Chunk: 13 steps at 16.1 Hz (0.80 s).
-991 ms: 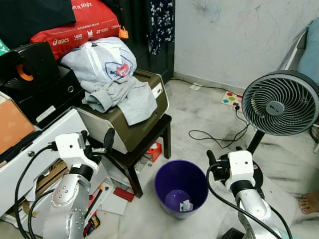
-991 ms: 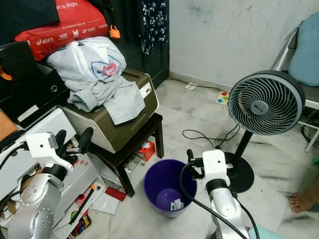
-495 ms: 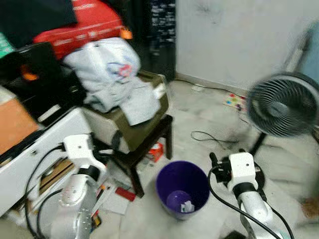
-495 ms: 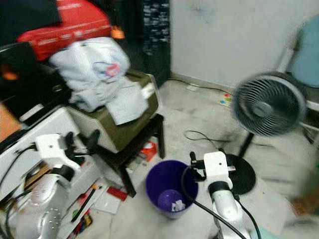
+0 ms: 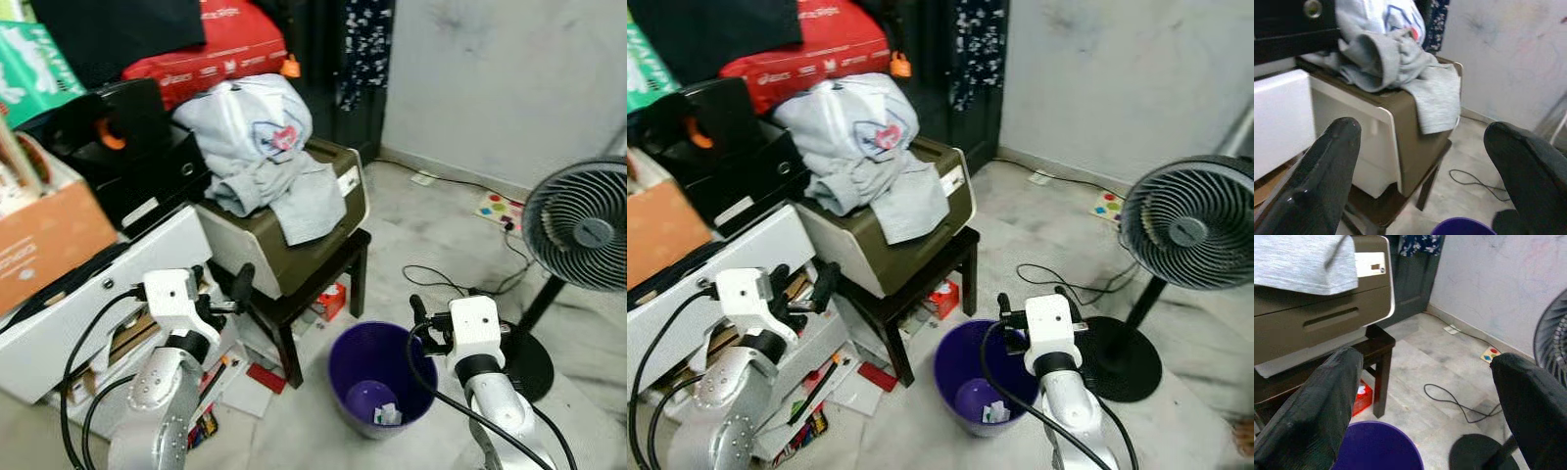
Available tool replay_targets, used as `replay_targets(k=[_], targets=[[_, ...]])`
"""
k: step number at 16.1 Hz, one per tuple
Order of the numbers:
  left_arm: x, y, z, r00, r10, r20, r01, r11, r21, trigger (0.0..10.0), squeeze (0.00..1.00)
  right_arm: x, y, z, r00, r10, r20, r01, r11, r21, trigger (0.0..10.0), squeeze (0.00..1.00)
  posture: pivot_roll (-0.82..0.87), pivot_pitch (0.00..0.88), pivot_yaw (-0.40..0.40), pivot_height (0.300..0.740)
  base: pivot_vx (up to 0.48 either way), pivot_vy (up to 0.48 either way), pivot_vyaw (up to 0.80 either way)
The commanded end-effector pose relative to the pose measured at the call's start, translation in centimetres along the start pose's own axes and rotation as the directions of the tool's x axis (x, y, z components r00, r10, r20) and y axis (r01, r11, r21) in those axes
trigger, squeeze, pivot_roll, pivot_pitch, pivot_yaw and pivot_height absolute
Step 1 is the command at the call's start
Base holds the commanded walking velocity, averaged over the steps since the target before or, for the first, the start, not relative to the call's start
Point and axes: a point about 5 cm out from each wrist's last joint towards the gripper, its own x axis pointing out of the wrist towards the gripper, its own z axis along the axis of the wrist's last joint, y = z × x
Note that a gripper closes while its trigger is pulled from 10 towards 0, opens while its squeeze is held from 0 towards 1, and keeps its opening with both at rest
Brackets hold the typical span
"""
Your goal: Clean up the room
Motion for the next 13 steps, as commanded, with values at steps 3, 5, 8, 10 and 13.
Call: replay_targets(k=[3, 5, 8, 10, 13], targets=[[0.17, 0.29, 0.37, 1.0, 0.009, 0.002, -0.009, 1.0, 0.018, 10.0, 0.0, 0.15, -0.49, 0.37, 1.0, -0.027, -0.002, 0.027, 1.0, 0.009, 10.0, 0.0, -0.14, 0.0, 0.086, 0.74, 0.0, 0.0, -0.27], [0.21, 0.36, 0.45, 1.0, 0.009, 0.003, -0.009, 1.0, 0.022, 10.0, 0.0, 0.23, -0.52, 0.36, 1.0, -0.027, -0.005, 0.027, 1.0, 0.01, 10.0, 0.0, -0.13, 0.0, 0.085, 0.74, 0.0, 0.0, -0.8], [0.13, 0.15, 0.16, 1.0, 0.0, -0.013, 0.0, 1.0, 0.027, 10.0, 0.0, 0.31, -0.45, 0.31, 1.0, -0.027, -0.009, 0.027, 1.0, 0.015, 10.0, 0.0, -0.13, 0.0, 0.088, 0.74, 0.0, 0.0, -0.8], [0.16, 0.14, 0.0, 1.0, -0.001, -0.021, 0.001, 1.0, 0.024, 10.0, 0.0, 0.37, -0.4, 0.3, 1.0, -0.027, -0.012, 0.027, 0.999, 0.018, 10.0, 0.0, -0.13, 0.0, 0.088, 0.74, 0.0, 0.0, -0.8], [0.2, 0.04, -0.15, 1.0, -0.007, -0.03, 0.008, 1.0, 0.021, 10.0, 0.0, 0.37, -0.43, 0.24, 0.999, -0.029, -0.016, 0.029, 0.999, 0.021, 10.0, 0.0, -0.13, 0.0, 0.089, 0.74, 0.0, 0.0, -0.8]])
